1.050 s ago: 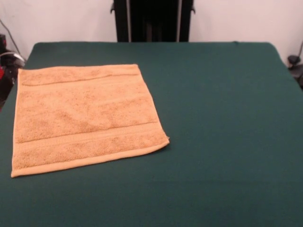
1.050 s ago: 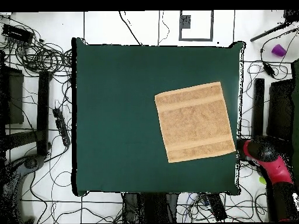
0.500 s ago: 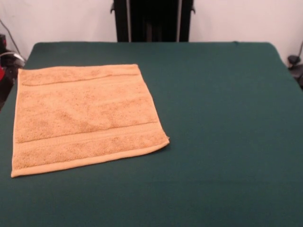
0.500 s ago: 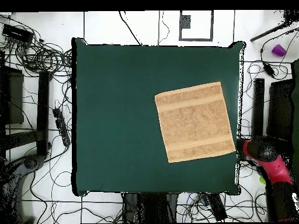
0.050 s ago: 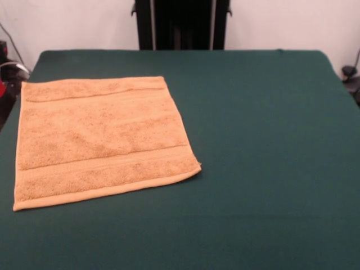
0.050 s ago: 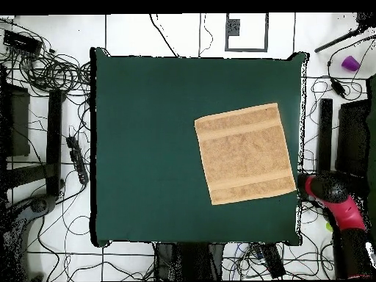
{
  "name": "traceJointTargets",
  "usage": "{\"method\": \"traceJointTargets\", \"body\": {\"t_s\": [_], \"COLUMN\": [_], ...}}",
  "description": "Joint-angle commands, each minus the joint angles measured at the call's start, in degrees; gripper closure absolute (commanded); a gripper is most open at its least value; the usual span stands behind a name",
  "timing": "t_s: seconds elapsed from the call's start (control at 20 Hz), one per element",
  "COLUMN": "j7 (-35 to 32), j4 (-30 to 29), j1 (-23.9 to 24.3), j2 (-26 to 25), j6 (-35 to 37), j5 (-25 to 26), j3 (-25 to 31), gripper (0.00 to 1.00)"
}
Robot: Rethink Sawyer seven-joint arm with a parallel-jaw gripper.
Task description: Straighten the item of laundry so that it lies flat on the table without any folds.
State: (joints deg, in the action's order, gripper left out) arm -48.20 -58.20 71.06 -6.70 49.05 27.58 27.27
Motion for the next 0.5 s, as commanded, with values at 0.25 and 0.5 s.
{"method": "traceJointTargets", "body": {"t_s": [0.25,0.5], "j7": [55.8,79.4], "j4": [3.3,21.1], "j1": [12.8,10.7], "j2": [-20.7,-36.1], "j6": [-0.9,24.2], "j5": [-3.6,-17.8], "j3": [25.5,35.3], "gripper": [0.00,0.00]}}
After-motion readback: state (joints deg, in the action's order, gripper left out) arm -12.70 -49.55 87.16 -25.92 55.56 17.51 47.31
